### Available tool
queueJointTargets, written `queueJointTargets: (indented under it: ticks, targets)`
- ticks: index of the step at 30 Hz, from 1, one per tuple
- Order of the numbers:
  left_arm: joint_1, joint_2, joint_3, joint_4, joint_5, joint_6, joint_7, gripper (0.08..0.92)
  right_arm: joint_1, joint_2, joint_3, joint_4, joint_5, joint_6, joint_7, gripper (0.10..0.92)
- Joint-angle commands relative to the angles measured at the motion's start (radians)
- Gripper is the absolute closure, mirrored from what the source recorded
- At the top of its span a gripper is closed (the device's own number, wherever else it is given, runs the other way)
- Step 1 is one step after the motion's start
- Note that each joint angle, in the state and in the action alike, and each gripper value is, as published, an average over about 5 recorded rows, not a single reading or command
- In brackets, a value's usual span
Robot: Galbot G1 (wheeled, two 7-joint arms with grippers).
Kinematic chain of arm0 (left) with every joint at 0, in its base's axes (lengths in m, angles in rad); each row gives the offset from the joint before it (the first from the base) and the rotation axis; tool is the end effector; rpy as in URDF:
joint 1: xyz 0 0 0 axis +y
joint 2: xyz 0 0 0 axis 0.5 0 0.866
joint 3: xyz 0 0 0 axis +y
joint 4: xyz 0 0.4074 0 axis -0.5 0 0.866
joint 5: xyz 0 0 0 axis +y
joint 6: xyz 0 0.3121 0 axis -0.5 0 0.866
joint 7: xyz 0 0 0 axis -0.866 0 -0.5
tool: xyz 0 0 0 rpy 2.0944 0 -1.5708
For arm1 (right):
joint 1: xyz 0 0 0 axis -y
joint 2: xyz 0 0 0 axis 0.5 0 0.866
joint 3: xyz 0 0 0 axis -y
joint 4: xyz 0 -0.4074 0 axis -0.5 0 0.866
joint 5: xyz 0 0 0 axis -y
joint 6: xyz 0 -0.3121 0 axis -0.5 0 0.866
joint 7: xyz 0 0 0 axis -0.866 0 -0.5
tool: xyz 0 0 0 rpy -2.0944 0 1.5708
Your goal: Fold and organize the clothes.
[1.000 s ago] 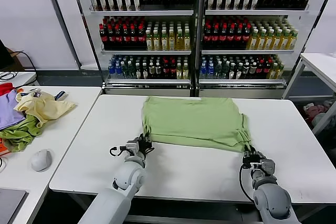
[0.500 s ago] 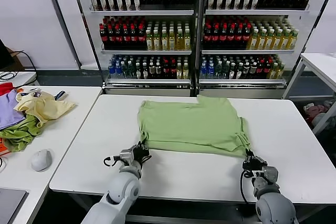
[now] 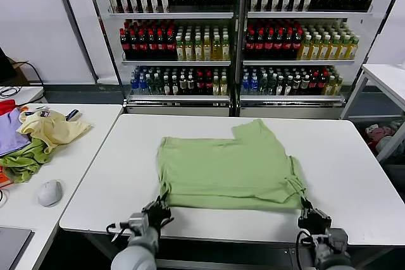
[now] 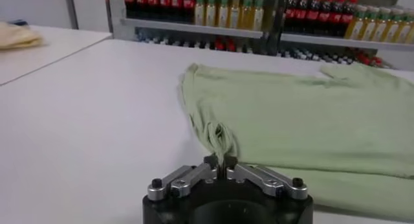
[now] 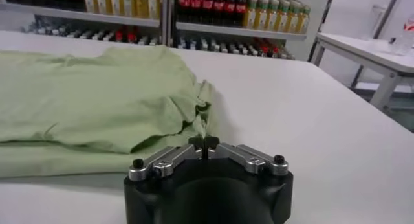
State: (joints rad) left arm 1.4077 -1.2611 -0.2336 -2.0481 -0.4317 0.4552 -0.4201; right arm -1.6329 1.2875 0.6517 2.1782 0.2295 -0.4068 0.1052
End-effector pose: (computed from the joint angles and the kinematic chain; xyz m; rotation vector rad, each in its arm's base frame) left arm 0.1513 0.0050 -0.3516 -0.0487 -2.6578 0.0914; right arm 0.0952 -0.0955 -0.3163 -0.0878 -2.7681 0.1489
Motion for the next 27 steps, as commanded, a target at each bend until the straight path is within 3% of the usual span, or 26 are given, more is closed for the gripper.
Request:
queueJointTargets:
  ticks: [1,6,10,18,22,27]
  targets:
    - [0.166,0.012,-0.055,-0.201,0.066,0.01,0.013,0.765,-0.082,0.014,0.015,0.085,-0.025,-0.001,-0.012,0.726]
    - [0.133,0.036,-0.083,-0.261,0.071,-0.01,0.015,0.626,-0.017,-0.015,0.024,0.133,0.07,0.069,-0.001,0.58]
    - [0.011,0.076,-0.103,-0.224,-0.013,-0.023,0.009,0.505,0.158,-0.066,0.005,0.068,0.124,0.044,0.017,0.467]
    - [-0.374,0.098,0.017,0.157,-0.078,-0.03,0.007,0.28,0.665,-0.106,-0.171,-0.383,0.16,-0.025,0.075,0.243]
    - [-0.528,0.089,0.086,0.323,-0.059,-0.03,0.015,0.193,0.838,-0.105,-0.254,-0.569,0.158,-0.058,0.074,0.207]
    - [-0.652,0.057,0.141,0.464,-0.089,-0.008,0.026,0.178,0.986,-0.092,-0.341,-0.76,0.153,-0.078,0.072,0.203]
